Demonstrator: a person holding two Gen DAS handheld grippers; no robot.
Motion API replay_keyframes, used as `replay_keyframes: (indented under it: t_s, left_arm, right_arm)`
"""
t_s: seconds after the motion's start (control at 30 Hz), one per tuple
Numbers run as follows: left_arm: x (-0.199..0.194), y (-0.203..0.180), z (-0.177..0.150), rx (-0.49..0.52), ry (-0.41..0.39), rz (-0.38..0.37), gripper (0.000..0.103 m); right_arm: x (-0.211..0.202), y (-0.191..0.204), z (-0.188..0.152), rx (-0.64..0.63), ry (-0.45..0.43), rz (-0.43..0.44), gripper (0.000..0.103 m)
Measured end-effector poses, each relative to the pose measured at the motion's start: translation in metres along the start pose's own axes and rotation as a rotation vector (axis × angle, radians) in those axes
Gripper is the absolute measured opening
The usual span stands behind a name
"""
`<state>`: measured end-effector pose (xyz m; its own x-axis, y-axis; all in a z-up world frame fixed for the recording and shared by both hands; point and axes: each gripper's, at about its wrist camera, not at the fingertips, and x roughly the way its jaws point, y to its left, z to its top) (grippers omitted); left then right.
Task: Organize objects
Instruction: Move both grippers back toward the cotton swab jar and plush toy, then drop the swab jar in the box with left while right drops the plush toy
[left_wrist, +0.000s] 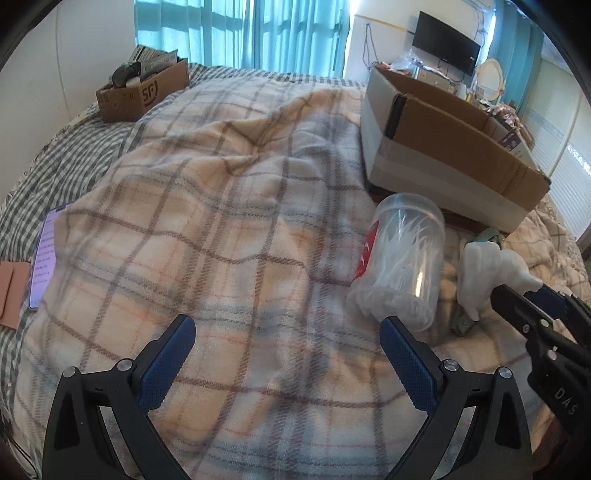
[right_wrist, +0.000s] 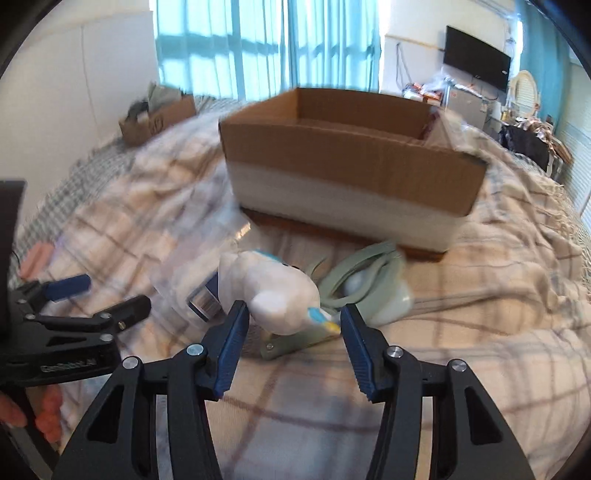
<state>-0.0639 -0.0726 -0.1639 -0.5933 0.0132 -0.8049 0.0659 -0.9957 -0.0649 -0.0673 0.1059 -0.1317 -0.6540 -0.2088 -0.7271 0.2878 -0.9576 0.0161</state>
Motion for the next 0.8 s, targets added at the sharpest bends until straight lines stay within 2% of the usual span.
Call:
replay_keyframes:
  t_s: [0.1,0.2,0.3,0.6,0.7,0.77,0.8]
  left_arm:
    - [-0.004,-0.014,0.002,0.04,-0.002,0.0,0.103]
    - [-0.007,-0.034,0.004,0.068,-0.009,-0.042,0.103]
    - [-0.005,-0.052,0.008,0.105,-0.015,-0.067,0.103]
    - [0.031,-0.08,0.026,0.14,-0.002,-0.101,0.1]
    - [0.041,-0.084,0.026,0.151,0.013,-0.109,0.089]
    - [0.045,-0.085,0.024,0.171,0.028,-0.106,0.065]
    - [0.046,-0.086,0.023,0.18,0.035,-0.117,0.065]
  right_arm:
    - [-0.014,-0.005,0.0,-0.009,-0.028,-0.036,0.051]
    - [-0.024,-0.014,0.003,0.021,-0.042,-0.017,0.051]
    - [-0.032,-0.019,0.007,0.018,-0.065,-0.038,0.051]
    - [-0.031,-0.047,0.006,0.068,-0.062,-0.061,0.051]
    - [-0.026,-0.054,0.007,0.078,-0.053,-0.061,0.051]
    - [-0.023,-0.057,0.006,0.082,-0.048,-0.062,0.051]
    - [-0.022,-0.058,0.006,0.085,-0.044,-0.064,0.051]
